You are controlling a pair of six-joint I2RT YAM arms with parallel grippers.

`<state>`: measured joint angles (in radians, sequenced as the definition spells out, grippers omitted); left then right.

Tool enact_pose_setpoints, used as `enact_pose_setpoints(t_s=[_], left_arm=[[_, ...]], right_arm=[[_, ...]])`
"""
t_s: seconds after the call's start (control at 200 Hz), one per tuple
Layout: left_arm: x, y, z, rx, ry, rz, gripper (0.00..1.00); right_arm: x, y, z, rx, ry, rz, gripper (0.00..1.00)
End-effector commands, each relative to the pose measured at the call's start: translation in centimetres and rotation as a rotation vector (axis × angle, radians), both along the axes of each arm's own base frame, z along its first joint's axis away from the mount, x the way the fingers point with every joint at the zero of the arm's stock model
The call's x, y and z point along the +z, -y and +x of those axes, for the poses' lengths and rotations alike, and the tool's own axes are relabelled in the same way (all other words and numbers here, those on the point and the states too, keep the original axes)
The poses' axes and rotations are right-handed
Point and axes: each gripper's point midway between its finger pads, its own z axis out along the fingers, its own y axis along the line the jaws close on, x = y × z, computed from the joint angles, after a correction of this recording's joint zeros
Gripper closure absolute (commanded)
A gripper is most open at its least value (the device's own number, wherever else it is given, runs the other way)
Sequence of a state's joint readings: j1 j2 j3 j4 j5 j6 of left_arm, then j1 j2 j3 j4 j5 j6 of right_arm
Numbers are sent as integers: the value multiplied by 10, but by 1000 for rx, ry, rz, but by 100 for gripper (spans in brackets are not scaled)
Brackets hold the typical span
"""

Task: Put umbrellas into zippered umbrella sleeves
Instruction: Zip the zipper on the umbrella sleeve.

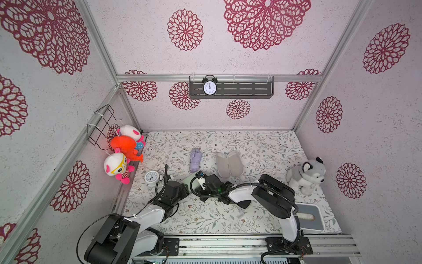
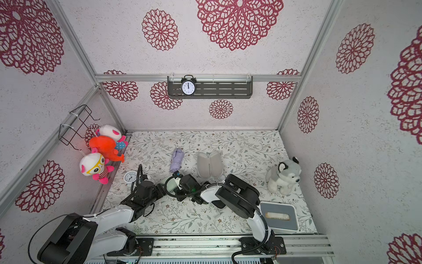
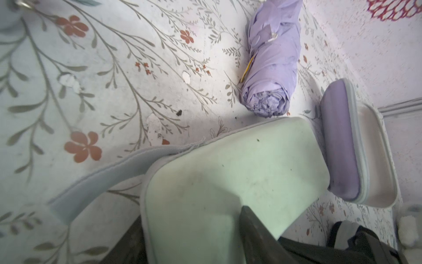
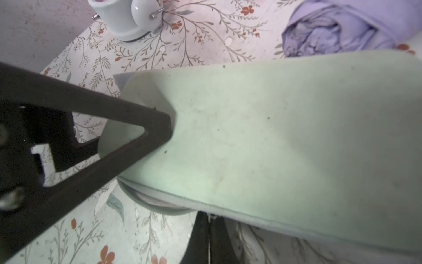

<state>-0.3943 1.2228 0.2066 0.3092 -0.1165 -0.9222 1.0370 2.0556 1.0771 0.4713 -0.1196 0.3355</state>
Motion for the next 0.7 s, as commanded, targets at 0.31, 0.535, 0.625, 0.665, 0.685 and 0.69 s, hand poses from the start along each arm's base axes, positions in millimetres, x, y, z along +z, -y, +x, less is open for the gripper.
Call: enact_pose_setpoints(t_s=[0.31, 0.535, 0.625, 0.665, 0.685, 0.69], left_arm=[[-8, 41, -31, -162, -50, -116, 43], [1, 48, -37, -123, 14, -141, 43], [2, 52, -38, -146, 6, -129, 41], [4, 50, -37, -147, 1, -114, 37], [6, 49, -37, -151, -2, -106, 34], [6, 49, -38, -153, -4, -104, 33]], right_arm=[[41, -47, -45, 150, 17, 133, 100], [71, -69, -64, 225, -20, 327, 100], [77, -70, -63, 232, -10, 315, 100], [74, -63, -57, 208, 0, 281, 100], [71, -58, -53, 192, 3, 267, 100], [72, -57, -52, 189, 4, 266, 100]])
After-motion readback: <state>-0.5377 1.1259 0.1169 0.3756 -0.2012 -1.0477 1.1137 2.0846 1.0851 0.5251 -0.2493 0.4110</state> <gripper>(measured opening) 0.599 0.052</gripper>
